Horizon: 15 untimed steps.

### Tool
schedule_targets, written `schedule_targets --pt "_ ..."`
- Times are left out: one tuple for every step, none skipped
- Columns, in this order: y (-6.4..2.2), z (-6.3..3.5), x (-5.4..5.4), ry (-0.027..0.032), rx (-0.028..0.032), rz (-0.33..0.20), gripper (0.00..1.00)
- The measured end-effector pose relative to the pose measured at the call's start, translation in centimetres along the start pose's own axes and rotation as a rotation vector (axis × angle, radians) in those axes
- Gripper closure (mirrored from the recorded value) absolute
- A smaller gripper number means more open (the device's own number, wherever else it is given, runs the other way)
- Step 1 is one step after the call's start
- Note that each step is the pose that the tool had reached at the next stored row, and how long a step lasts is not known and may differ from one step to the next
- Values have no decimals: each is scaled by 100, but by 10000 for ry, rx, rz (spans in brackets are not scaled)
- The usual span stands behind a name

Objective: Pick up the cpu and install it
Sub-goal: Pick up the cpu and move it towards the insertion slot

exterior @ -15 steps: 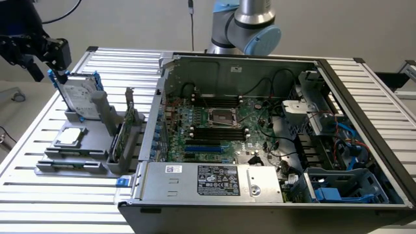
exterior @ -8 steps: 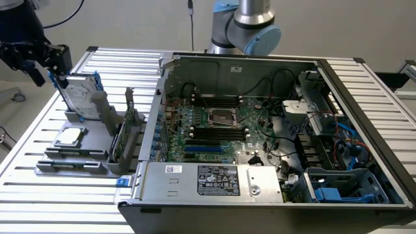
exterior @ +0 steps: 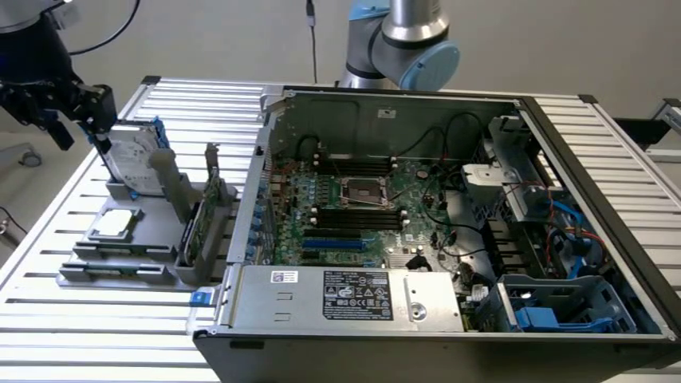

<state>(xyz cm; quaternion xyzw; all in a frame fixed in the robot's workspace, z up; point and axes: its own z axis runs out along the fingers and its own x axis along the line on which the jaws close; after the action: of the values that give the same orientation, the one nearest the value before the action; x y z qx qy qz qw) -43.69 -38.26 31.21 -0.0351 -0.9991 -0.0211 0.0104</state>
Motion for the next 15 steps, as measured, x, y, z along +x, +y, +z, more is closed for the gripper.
schedule_targets --pt "-4 18 8 -1 0 -2 40" --pt "-9 36 17 -1 -1 -2 40" --pt "-16 54 24 -1 -1 -3 40" --pt "-27 72 29 -1 0 -3 40" --pt "-46 89 30 1 0 -1 40" --pt "-71 106 27 0 0 -2 40" --pt "-101 124 25 -1 -1 -2 40" --pt "-133 141 22 -1 -1 -2 40" --pt "-165 158 19 -1 0 -3 40" --pt "-196 174 17 -1 -1 -3 40" --pt "-227 191 15 0 0 -2 40" --pt "-257 207 12 0 -1 -2 40" --pt "-285 226 10 -1 -1 -2 40" --pt "-307 243 8 -1 0 -3 40" --pt "-323 261 5 -1 -1 -4 40"
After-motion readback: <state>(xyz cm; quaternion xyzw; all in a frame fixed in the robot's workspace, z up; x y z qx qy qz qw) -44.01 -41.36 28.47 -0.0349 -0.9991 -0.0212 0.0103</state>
